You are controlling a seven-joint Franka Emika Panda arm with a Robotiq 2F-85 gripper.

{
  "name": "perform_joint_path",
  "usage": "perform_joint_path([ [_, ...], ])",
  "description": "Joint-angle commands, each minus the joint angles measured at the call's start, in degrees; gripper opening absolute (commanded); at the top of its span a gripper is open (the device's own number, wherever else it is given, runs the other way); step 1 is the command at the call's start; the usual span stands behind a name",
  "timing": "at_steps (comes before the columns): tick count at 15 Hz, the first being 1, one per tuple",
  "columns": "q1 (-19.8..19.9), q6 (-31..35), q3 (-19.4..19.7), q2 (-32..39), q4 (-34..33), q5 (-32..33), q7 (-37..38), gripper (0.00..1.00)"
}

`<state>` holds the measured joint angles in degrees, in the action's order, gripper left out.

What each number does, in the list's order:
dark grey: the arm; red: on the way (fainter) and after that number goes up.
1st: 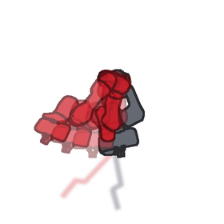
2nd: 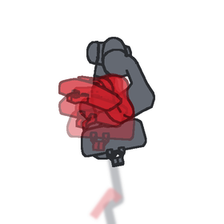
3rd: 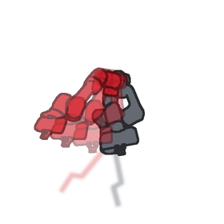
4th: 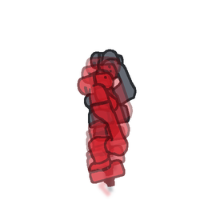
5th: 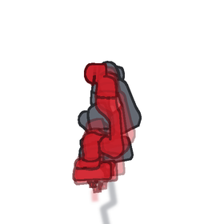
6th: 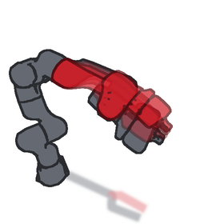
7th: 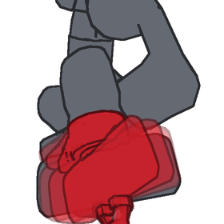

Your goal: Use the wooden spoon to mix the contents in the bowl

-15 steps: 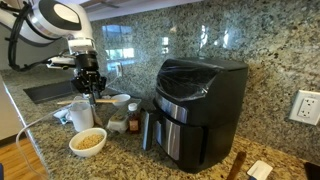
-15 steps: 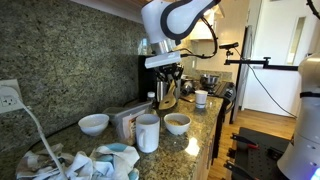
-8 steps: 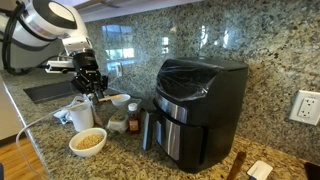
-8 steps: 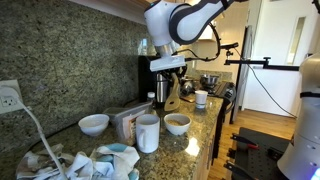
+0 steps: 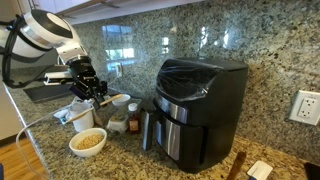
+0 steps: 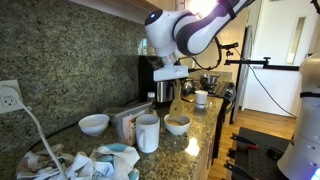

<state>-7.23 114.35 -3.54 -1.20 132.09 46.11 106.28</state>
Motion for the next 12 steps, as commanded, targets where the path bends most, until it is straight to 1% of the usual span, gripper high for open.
perform_joint_path([
  [1, 0.5, -0.2, -1.1, 0.1, 1.3, 5.8, 4.9, 0.07],
  [5, 0.2, -0.5, -1.5, 1.0, 2.1, 11.2, 9.6, 0.07],
  [12, -0.7, -2.4, -2.8, 3.7, 3.7, 21.3, 21.6, 0.07],
])
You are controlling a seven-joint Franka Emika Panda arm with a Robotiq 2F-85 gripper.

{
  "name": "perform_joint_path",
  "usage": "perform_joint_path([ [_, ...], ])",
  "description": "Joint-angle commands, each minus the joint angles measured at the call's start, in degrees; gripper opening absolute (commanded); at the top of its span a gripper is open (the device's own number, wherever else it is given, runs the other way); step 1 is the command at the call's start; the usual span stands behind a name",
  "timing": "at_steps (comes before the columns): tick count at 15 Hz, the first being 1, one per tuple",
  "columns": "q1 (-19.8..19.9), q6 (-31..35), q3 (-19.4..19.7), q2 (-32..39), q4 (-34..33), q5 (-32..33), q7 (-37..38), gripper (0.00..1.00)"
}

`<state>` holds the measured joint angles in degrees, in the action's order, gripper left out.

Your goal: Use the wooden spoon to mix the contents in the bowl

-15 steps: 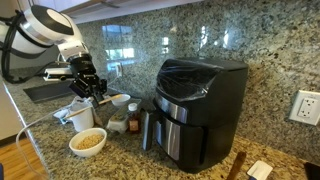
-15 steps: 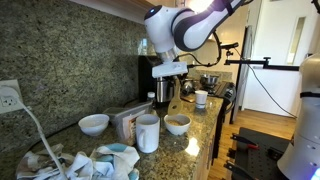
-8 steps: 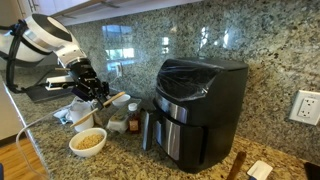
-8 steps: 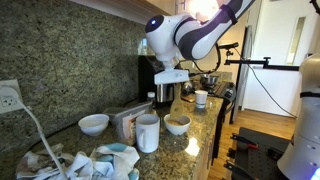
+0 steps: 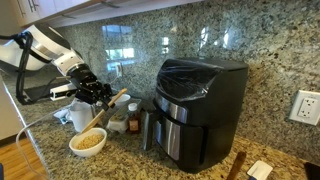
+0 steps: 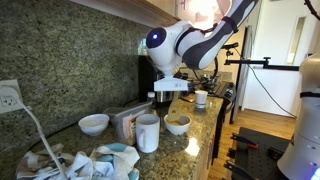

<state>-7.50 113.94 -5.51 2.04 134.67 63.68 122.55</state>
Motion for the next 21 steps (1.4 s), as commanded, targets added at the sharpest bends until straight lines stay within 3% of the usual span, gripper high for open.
perform_joint_path([
  [1, -0.6, -2.4, -0.9, 0.8, 1.4, 4.5, 6.8, 0.07],
  [4, -0.1, 0.2, -0.5, 0.8, 1.8, 2.8, 8.0, 0.07],
  [5, -0.2, -0.9, -0.6, 1.9, 1.0, 3.3, 6.8, 0.26],
  [12, -0.2, -0.7, -0.6, 2.0, 1.0, 3.1, 7.0, 0.26],
  [13, -0.2, -0.7, -0.6, 2.0, 1.0, 3.1, 7.0, 0.07],
  [21, -0.9, -3.6, -0.9, 3.6, 1.4, 7.6, 10.5, 0.07],
])
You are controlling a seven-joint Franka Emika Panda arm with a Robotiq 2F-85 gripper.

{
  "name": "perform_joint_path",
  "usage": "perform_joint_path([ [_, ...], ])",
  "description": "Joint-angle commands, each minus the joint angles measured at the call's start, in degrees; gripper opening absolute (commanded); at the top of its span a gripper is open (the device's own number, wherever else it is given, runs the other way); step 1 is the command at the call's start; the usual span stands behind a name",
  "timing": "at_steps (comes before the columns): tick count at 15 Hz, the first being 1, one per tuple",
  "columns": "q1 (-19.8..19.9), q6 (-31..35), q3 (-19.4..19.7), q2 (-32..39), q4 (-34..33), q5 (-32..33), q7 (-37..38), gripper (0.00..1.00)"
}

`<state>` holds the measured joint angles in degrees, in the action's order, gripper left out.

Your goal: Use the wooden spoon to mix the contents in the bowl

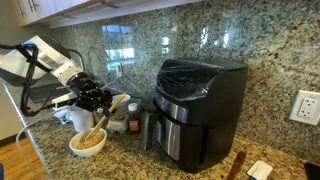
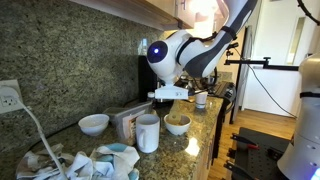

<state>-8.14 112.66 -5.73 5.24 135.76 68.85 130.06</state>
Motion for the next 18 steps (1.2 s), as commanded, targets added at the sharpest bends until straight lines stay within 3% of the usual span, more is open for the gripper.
perform_joint_path([
  [1, -0.4, -2.6, -0.7, 0.6, 0.5, 2.9, 3.5, 0.07],
  [9, -0.8, -5.2, -1.0, 4.0, 1.3, 5.3, 9.3, 0.07],
  [18, 0.3, -3.3, -0.5, 6.1, -1.9, 3.8, 7.4, 0.07],
])
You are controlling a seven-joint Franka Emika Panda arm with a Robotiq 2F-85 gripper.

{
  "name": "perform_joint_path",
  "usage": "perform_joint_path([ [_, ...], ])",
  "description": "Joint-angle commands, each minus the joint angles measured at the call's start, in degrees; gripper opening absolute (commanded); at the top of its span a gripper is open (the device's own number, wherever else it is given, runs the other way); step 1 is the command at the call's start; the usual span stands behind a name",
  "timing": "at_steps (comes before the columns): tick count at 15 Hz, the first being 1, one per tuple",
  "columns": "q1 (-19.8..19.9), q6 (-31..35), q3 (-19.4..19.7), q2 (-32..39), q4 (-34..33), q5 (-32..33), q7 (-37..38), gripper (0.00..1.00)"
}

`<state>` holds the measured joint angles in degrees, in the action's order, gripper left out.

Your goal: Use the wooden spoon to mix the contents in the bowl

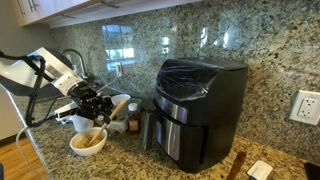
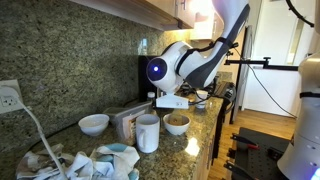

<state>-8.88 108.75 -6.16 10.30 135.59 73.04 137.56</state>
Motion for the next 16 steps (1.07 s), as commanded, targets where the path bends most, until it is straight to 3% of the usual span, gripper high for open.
perform_joint_path([
  [1, 1.2, 0.5, 0.1, 1.1, -2.1, -0.5, -0.1, 0.07],
  [10, 1.2, -4.5, 0.4, 2.7, -4.2, 1.4, -0.7, 0.07],
  [16, 1.5, -0.8, -0.4, 3.2, -4.8, -0.1, -5.3, 0.07],
])
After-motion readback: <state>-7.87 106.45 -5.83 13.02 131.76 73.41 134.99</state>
